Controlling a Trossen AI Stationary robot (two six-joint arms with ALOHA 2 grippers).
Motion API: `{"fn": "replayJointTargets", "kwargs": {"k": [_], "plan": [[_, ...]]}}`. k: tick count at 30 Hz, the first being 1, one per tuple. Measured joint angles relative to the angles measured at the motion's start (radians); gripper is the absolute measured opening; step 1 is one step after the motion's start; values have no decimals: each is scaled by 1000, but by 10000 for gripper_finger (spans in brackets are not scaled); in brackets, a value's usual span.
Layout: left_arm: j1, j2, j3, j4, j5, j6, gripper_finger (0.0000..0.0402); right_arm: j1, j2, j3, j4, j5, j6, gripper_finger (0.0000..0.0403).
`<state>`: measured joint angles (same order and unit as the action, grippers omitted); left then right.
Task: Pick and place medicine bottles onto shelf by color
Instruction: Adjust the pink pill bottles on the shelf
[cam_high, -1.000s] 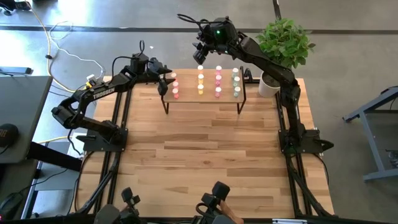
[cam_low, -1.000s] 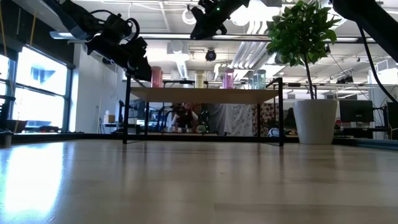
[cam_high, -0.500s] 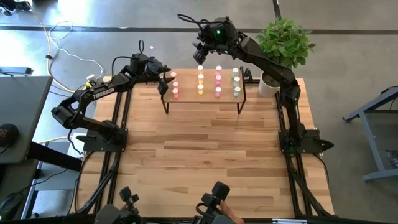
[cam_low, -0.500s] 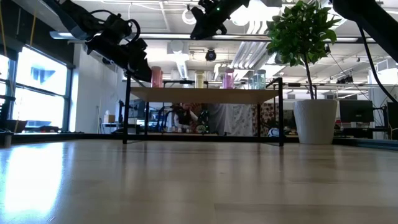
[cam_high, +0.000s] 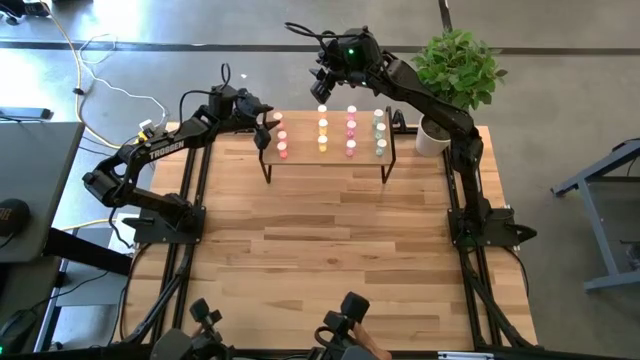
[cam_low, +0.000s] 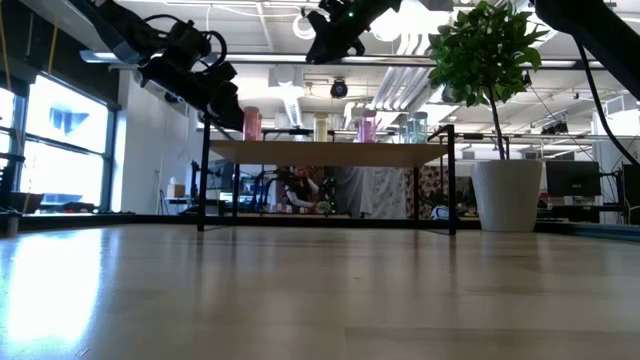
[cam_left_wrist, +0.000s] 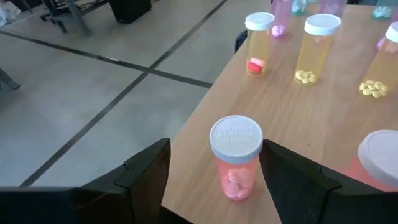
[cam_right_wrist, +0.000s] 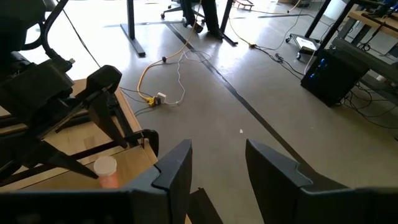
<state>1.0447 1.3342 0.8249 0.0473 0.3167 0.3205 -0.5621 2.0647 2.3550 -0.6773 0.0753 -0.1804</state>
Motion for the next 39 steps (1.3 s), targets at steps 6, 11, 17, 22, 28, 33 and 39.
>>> {"fn": "replayJointTargets", "kwargs": {"k": [6,11,17,22,28,33,39], "plan": [[-12,-3,0,3,8,-4,234,0,0,0,-9,-20,24,142],[-19,-24,0,2,4,-33,234,3,0,0,-41,-42,29,142],[-19,-86,0,-14,-6,-56,234,17,0,0,-70,-134,50,142],[-19,-153,0,-101,-6,-74,234,42,0,0,-99,-257,44,142],[-25,-214,0,-284,1,-45,234,80,30,0,-130,-328,-11,142],[-47,-229,0,-355,12,0,234,112,76,-1,-130,-328,-52,142],[-77,-228,0,-354,5,5,234,141,130,-1,-128,-306,-91,142]]}}
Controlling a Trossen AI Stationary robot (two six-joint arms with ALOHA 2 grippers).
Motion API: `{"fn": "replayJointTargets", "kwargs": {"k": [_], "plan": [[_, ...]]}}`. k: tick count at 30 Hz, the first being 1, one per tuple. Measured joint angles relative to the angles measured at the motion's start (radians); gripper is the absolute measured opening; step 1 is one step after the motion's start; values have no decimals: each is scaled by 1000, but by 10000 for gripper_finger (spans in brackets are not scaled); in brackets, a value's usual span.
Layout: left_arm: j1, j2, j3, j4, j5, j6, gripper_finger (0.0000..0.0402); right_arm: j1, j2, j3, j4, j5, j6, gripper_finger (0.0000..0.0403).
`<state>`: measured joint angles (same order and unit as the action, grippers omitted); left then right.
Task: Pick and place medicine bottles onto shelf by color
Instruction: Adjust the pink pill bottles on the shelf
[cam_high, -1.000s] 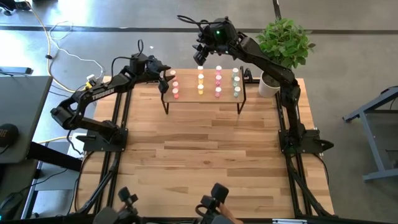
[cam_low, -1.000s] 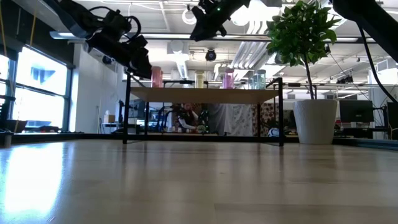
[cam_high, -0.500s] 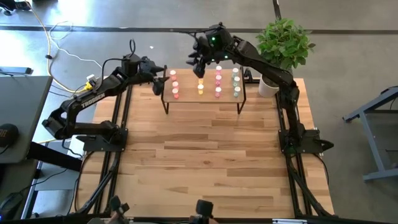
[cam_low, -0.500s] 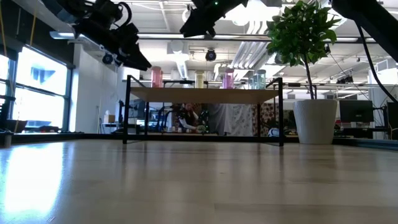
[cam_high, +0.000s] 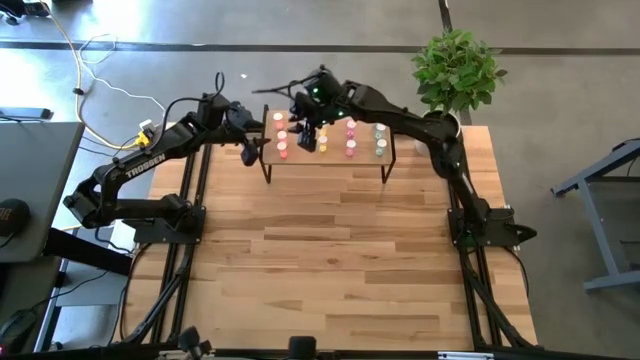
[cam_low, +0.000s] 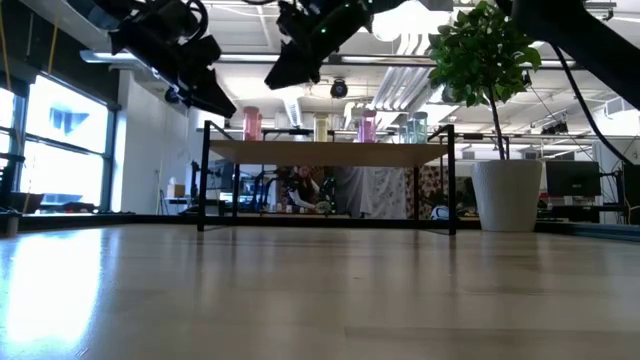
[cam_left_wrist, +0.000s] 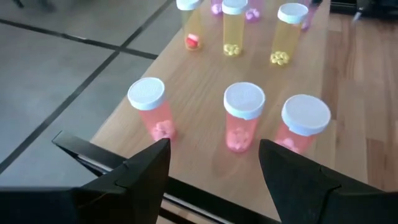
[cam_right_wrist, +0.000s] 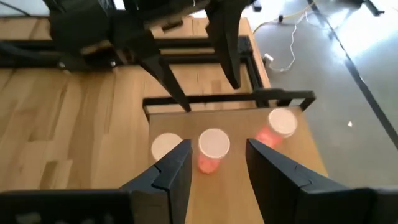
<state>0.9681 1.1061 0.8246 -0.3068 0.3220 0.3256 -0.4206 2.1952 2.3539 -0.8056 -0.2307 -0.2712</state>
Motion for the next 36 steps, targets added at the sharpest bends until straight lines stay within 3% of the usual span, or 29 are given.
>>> {"fn": "replayJointTargets", "kwargs": {"k": [11,36], "plan": [[-21,1,0,11,-9,0,234,8,66,0,-10,54,-26,142],[-21,2,0,14,-12,-8,234,9,113,-1,50,-9,-155,142]]}}
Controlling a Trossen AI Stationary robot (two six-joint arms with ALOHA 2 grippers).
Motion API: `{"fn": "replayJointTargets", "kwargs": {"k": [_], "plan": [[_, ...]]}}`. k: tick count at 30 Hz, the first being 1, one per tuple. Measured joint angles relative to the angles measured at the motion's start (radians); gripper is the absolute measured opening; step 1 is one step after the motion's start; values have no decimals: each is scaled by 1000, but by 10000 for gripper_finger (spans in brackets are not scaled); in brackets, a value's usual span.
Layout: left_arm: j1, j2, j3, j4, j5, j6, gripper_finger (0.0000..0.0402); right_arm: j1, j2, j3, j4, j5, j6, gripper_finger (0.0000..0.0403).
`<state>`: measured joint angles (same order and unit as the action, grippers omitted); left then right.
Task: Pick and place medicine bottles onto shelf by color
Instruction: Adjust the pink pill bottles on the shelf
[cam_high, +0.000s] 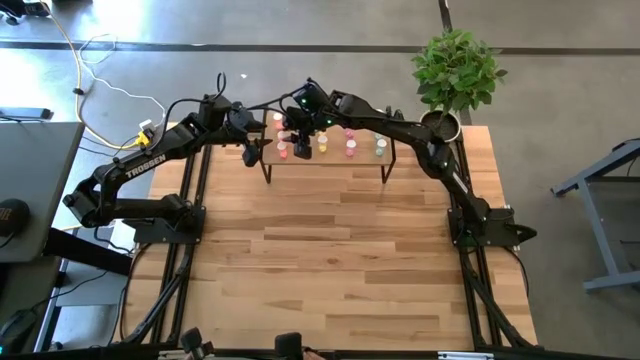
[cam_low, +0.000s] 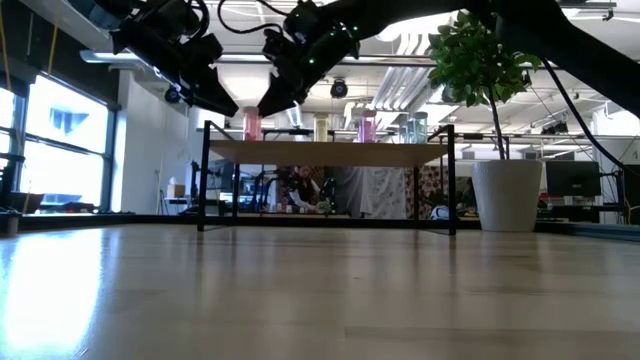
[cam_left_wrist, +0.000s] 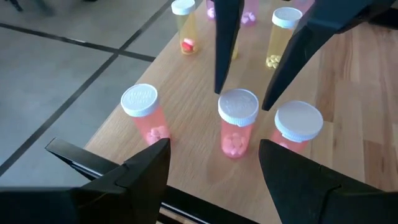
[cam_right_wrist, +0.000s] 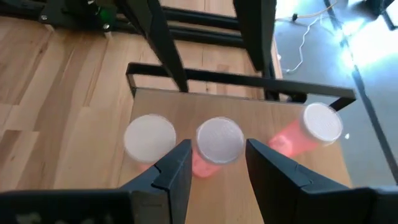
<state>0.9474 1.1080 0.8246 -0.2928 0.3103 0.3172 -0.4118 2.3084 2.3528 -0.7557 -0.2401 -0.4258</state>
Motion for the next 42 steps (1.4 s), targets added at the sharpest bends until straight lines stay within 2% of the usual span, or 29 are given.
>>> {"fn": "replayJointTargets", "kwargs": {"k": [42], "plan": [[0,0,0,4,0,-18,234,0,4,2,46,127,-13,142]]}}
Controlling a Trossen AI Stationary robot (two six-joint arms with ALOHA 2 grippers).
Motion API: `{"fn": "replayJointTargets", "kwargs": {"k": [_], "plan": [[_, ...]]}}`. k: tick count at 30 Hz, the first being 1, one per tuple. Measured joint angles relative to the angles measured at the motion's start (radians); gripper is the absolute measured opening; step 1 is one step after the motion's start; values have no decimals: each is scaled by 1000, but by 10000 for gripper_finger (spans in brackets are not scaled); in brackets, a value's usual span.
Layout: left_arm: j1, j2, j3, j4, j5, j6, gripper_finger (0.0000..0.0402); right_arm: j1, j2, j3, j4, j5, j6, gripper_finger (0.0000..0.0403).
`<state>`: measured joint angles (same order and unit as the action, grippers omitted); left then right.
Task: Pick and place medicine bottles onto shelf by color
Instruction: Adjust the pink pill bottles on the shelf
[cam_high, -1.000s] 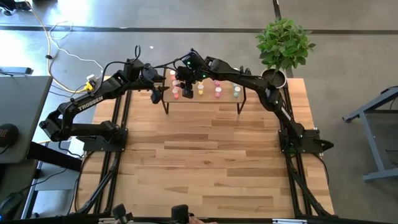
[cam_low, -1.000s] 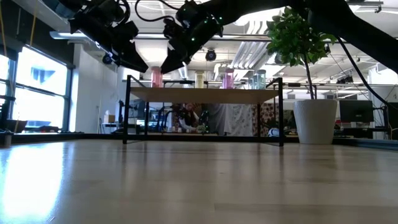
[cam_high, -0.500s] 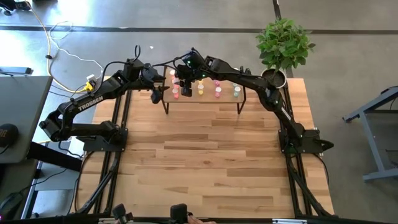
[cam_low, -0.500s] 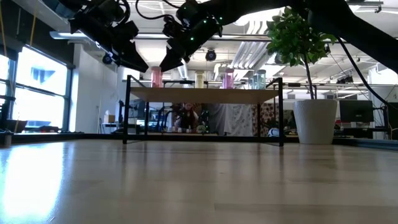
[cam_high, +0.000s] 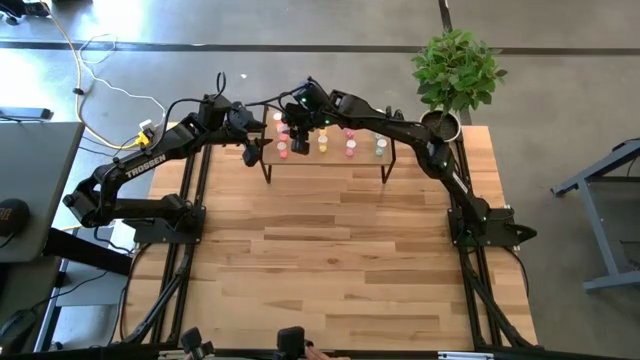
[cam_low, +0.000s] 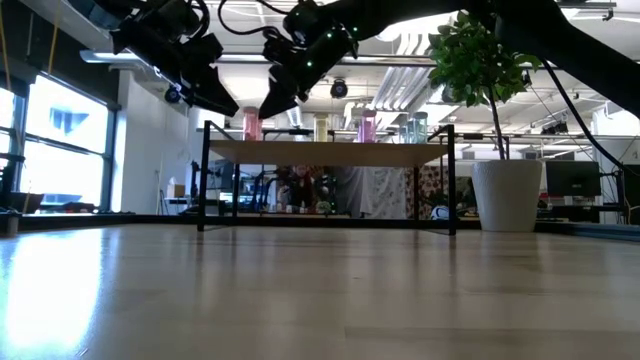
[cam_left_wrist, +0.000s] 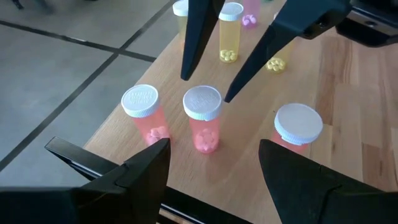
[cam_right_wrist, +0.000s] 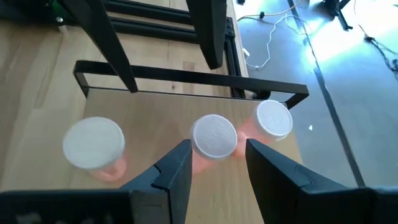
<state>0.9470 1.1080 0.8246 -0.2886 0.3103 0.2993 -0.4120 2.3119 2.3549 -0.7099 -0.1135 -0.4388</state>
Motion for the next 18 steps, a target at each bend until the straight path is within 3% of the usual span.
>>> {"fn": "replayJointTargets", "kwargs": {"k": [14,18], "plan": [[0,0,0,0,-1,3,234,1,-43,2,-7,-1,71,142],[0,1,0,12,-97,36,234,0,-44,2,-10,-1,102,142]]}}
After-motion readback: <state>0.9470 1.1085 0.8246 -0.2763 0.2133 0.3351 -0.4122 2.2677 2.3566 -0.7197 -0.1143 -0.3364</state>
